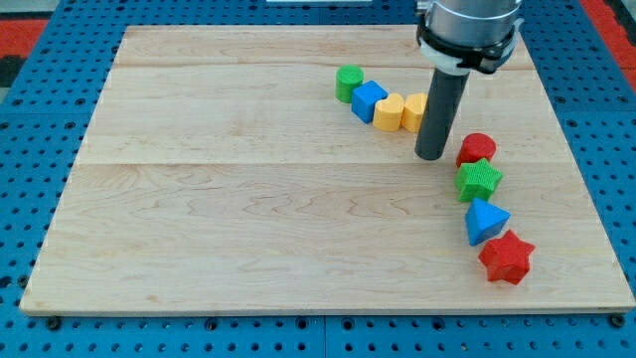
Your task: Slide yellow heart towards top right
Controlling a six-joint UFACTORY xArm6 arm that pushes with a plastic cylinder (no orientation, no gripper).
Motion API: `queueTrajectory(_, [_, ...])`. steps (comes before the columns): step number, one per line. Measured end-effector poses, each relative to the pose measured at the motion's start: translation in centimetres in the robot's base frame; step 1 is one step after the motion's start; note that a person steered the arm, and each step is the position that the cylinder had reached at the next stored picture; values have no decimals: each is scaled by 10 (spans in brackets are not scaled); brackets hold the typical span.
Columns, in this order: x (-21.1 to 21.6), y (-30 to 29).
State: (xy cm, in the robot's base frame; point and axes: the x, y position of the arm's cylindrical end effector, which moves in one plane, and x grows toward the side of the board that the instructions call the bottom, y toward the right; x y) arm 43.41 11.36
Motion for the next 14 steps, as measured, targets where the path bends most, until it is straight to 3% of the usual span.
queueTrajectory(2, [-49, -78])
queueTrajectory(4, [-74, -14])
queueTrajectory(6, [-69, -18])
queueTrajectory(7, [-46, -15])
queueTrajectory(10, [-91, 4])
queueTrajectory(11, [-81, -24])
queueTrajectory(12, [-56, 16])
queueTrajectory(14, [-85, 14])
